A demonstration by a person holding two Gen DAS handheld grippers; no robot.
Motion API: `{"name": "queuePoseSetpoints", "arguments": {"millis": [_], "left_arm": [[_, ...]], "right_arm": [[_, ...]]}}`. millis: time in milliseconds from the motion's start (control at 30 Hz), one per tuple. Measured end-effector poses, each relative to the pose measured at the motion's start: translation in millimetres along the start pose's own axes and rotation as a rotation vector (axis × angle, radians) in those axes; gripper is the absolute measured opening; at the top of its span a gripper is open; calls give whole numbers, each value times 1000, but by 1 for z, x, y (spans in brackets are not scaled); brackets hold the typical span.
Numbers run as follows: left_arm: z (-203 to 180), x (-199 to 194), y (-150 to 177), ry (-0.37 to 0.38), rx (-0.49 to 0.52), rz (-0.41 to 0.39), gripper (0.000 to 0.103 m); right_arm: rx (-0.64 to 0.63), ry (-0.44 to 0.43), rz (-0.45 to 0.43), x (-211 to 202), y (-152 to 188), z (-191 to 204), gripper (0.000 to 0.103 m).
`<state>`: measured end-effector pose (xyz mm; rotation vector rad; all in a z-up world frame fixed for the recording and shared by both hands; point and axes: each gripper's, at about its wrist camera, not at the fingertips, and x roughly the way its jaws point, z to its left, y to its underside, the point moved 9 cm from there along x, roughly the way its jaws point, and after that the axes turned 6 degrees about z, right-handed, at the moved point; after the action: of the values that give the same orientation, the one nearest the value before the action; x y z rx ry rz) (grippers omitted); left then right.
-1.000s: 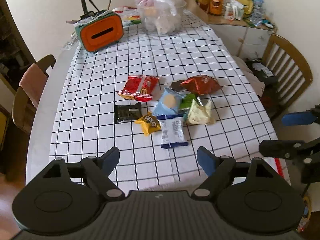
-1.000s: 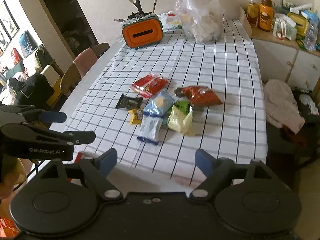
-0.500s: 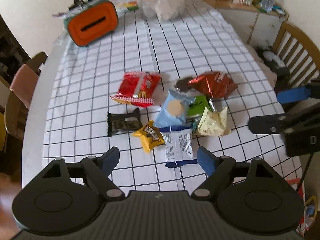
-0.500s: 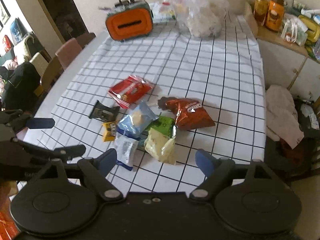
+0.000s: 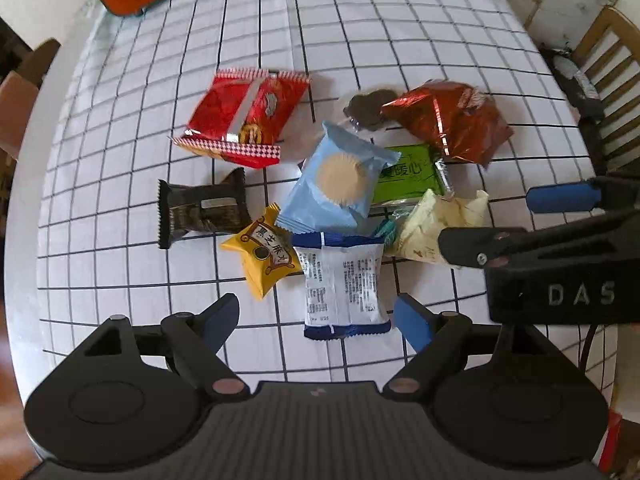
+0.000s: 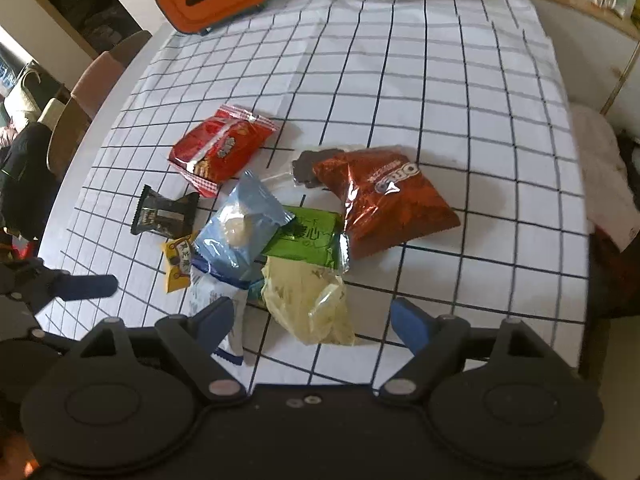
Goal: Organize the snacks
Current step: 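Grasp the white-blue packet with the left tool while the right tool grasps the pale yellow bag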
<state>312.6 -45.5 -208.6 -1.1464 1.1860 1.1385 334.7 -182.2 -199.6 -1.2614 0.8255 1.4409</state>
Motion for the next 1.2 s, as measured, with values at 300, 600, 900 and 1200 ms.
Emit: {"name": "queuePoseSetpoints", "arguments": {"millis": [300,600,900,1200], "left_arm": [[-1,31,-12,-3,-27,52,85],[-8,47,-17,-8,-2,54,82],[-9,54,-19,31,-14,60,51],[-8,48,-16,47,-23,37,45]], "right_arm": [[56,-42,49,34,-4,-3,78],[82,-80,70,46,-2,-7,62],[92,-102,40,45,-1,-8,50],[122,-101,12,40,3,-13,46]]}}
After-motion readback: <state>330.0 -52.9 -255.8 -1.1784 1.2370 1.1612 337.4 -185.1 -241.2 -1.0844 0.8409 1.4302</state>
